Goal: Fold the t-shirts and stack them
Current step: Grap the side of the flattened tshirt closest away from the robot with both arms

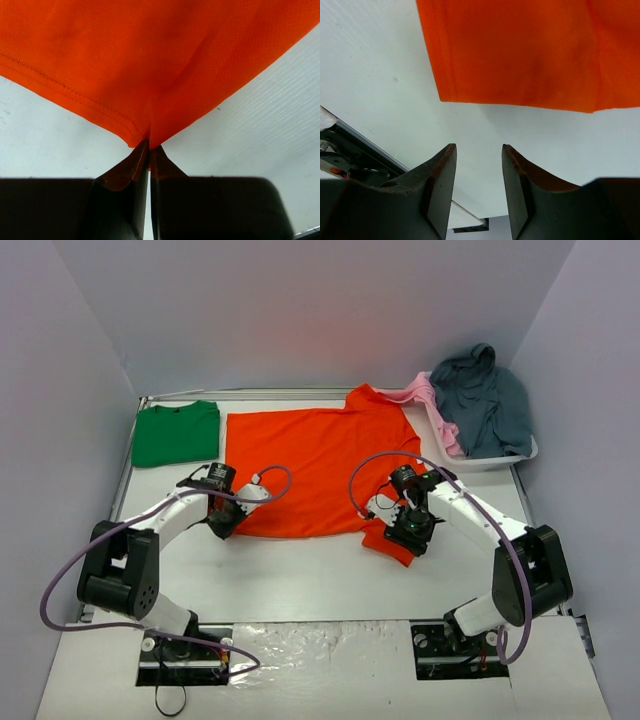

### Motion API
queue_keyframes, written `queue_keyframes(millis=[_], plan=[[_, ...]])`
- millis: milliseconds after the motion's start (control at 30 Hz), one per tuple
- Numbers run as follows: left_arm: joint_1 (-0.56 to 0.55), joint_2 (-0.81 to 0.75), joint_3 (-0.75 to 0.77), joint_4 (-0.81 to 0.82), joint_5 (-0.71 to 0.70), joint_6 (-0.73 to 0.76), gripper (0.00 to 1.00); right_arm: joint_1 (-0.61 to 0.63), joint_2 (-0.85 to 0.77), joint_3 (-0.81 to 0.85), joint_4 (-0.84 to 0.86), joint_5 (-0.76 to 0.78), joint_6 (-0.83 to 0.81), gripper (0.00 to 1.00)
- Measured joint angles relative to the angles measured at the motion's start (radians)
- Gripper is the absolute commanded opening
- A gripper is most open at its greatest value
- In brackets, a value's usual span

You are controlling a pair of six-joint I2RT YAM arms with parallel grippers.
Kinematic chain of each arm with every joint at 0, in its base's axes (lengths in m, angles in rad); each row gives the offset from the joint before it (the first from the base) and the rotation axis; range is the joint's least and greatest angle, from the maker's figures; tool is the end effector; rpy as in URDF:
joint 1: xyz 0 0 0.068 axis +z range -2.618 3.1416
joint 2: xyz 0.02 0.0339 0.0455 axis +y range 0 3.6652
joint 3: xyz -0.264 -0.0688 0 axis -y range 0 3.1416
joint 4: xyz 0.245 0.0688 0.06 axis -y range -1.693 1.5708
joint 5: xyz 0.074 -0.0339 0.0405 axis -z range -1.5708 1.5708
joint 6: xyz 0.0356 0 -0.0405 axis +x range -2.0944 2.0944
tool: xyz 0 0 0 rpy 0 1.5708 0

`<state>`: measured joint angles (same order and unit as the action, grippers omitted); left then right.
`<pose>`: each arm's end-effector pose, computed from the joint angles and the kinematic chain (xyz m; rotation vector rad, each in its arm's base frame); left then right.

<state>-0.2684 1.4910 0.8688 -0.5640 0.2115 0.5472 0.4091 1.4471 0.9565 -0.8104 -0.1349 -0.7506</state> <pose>0.2620 -0.0798 0.1818 1.1323 2.4789 -0.2127 0.2375 0.1082 0.2076 -1.5837 2.3704 0.1240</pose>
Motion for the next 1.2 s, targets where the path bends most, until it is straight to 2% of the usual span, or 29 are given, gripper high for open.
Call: queue_keyframes(millis=[400, 533, 900, 1000, 1133, 1200], plan=[[0.013, 0.048, 0.025, -0.032, 0.060, 0.002, 0.02, 0.124, 0.122, -0.027, 0.041, -0.009, -0.002, 0.43], [0.022, 0.048, 0.026, -0.034, 0.061, 0.002, 0.02, 0.132, 0.154, -0.032, 0.056, -0.012, -0.001, 0.48], [0.029, 0.048, 0.029, -0.034, 0.062, 0.001, 0.02, 0.137, 0.235, -0.033, 0.107, 0.000, 0.026, 0.50], [0.029, 0.048, 0.030, -0.035, 0.062, 0.001, 0.02, 0.151, 0.241, -0.033, 0.113, 0.024, 0.045, 0.44], [0.029, 0.048, 0.030, -0.035, 0.063, 0.001, 0.02, 0.175, 0.262, -0.030, 0.134, 0.105, 0.075, 0.00], [0.031, 0.048, 0.030, -0.036, 0.066, 0.002, 0.02, 0.180, 0.266, -0.028, 0.139, 0.129, 0.092, 0.00]])
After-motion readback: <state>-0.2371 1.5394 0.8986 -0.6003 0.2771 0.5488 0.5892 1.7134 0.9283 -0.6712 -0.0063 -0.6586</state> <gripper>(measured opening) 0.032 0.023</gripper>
